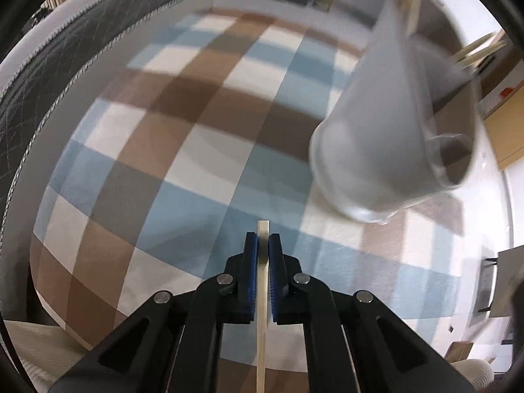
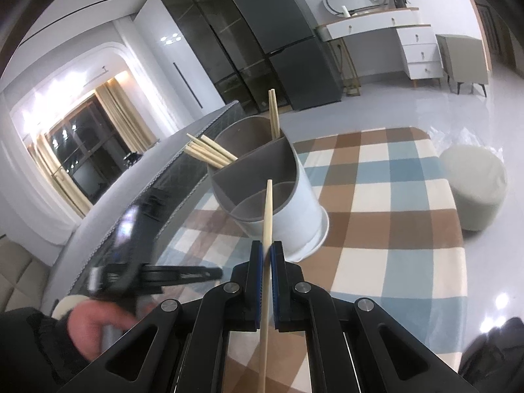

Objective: Organize utensils
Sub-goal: 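Lift both held chopsticks upright above the grey holder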

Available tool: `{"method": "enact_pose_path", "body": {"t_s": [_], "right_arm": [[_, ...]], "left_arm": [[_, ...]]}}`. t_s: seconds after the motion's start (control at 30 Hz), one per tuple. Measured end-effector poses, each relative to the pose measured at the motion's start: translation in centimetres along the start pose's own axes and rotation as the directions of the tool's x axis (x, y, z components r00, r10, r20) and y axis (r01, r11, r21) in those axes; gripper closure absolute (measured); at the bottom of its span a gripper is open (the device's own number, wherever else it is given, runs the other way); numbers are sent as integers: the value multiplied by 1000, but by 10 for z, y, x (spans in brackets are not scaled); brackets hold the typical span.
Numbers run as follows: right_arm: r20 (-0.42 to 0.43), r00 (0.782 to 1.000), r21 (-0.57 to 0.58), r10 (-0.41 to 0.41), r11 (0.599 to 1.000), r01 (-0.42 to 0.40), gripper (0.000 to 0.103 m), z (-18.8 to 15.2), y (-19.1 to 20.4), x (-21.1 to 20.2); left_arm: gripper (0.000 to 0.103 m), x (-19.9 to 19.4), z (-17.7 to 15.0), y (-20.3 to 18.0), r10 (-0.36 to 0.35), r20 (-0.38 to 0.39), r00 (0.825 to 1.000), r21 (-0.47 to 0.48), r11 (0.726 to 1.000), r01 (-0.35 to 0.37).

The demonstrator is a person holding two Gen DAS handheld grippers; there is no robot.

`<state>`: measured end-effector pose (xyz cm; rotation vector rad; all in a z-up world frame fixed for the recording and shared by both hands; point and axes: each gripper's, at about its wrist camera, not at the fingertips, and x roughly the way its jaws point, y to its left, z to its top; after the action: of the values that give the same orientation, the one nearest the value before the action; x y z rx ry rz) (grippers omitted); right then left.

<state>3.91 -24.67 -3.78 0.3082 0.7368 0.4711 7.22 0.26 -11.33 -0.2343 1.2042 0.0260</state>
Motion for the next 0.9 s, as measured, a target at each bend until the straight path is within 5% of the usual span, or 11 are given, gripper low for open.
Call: {"method": "enact_pose_path", "body": {"t_s": [0.4,0.9], "right_arm": [[49,998,-60,-37,997,40,99,-1,21,-8],[110,990,-65,-88,993,95,99,12,33,-21]], "left_arm": [[101,-77,-10,-29,-179,109,978,52,983,174],[102,-109,2,-42,-274,165,947,194,951,241]]}}
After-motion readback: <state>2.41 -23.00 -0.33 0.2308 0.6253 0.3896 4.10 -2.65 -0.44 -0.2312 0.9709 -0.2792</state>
